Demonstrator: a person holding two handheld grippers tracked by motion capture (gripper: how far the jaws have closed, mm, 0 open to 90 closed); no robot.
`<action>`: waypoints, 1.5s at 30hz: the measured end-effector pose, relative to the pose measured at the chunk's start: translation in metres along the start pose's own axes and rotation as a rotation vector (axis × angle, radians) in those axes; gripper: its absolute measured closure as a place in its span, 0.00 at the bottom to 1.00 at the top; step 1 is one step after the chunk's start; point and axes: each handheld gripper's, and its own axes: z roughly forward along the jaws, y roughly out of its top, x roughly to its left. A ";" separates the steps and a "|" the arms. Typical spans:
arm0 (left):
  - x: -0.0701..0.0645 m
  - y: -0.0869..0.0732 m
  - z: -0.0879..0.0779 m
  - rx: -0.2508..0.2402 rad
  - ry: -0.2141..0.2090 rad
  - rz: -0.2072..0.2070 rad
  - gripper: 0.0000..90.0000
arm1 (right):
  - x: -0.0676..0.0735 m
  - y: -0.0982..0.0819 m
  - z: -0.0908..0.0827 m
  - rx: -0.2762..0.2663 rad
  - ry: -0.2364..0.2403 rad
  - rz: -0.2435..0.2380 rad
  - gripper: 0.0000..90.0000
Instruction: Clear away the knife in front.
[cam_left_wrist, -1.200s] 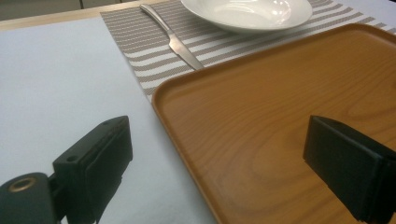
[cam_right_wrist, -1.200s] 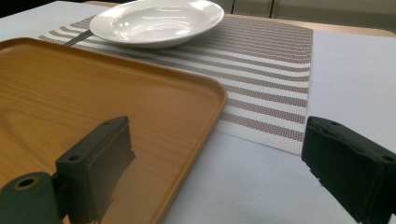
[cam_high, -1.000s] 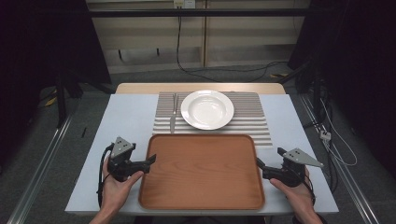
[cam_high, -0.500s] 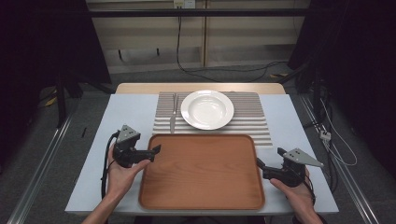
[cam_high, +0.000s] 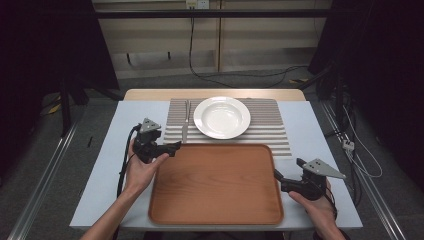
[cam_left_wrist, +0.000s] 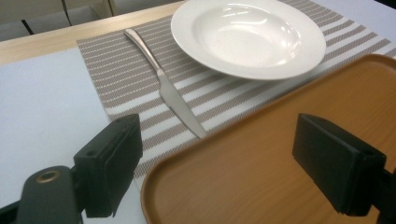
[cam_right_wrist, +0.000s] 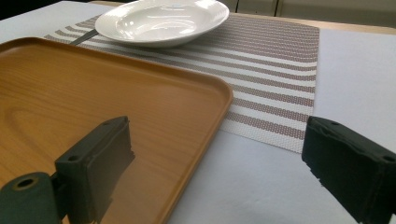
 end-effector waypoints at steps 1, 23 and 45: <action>0.000 0.002 0.002 -0.002 -0.002 -0.001 0.18 | 0.000 0.000 0.000 0.000 0.000 0.000 0.09; 0.025 0.047 0.071 0.072 0.052 -0.006 0.21 | -0.003 -0.001 0.000 0.001 -0.003 0.019 0.10; 0.063 0.060 0.149 0.174 0.102 -0.078 0.42 | -0.004 -0.002 0.004 0.018 0.011 0.025 0.10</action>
